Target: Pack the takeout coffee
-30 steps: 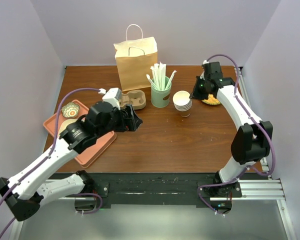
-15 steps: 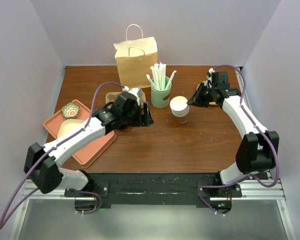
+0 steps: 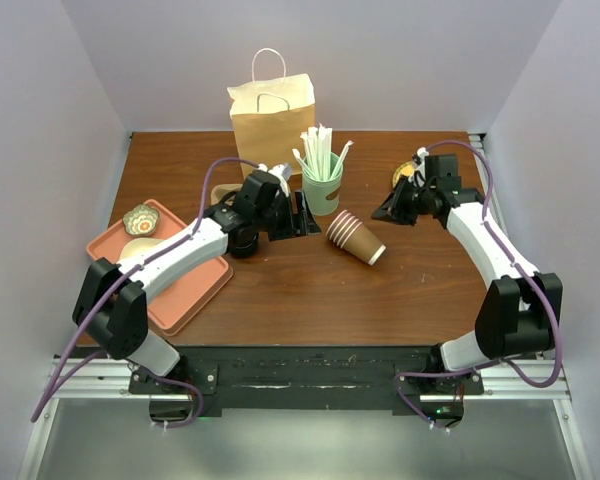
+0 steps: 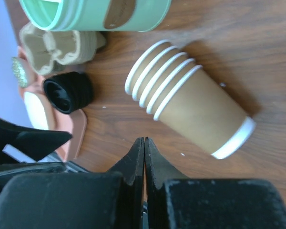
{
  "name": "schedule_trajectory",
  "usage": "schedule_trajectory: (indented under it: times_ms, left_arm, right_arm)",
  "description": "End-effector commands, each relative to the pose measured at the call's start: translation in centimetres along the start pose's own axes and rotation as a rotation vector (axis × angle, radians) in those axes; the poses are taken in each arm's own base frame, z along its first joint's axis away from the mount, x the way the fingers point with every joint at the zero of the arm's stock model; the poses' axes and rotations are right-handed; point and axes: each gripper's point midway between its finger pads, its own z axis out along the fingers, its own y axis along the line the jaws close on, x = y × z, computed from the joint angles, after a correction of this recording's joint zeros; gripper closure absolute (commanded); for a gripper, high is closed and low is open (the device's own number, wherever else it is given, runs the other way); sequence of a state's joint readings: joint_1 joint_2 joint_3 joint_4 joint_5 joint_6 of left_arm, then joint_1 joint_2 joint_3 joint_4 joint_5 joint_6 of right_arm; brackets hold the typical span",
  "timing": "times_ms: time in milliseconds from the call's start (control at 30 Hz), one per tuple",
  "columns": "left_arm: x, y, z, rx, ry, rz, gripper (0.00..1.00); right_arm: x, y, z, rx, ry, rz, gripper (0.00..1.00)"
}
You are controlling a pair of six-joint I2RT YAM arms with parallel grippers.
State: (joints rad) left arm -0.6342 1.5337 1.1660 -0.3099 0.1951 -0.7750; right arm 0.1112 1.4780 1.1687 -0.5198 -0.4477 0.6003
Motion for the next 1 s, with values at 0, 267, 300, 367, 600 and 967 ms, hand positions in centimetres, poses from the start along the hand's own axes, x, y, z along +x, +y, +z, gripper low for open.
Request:
schedule_trajectory:
  times_ms: [0,267,300,367,600,967]
  left_arm:
    - [-2.4,-2.2,-1.1,0.064,-0.066,0.045,0.28]
    - [-4.2,-1.7,1.0,0.118,-0.115,0.288,0.24]
    - [-3.8,-2.0,1.3,0.157,-0.088,0.322,0.24]
    - [-4.2,-1.8,2.4,0.171,-0.08,0.349,0.25]
    - [-2.8,-2.2,5.7,0.306,0.02,0.403,0.3]
    - [-1.3,-1.4,9.6,0.4,0.116,0.449,0.39]
  right_arm:
    - [-1.4,-1.0,-1.7,0.1,-0.05,-0.133,0.89]
    - [0.5,-2.9,-1.7,0.224,0.044,-0.219,0.64]
    - [1.3,-3.3,-1.5,0.232,0.065,-0.19,0.62]
    - [2.5,-2.9,-1.6,0.215,0.07,-0.17,0.53]
    - [6.0,-4.1,-0.5,0.187,0.095,-0.061,0.45]
    - [6.7,-5.5,-0.6,0.231,0.134,-0.123,0.47]
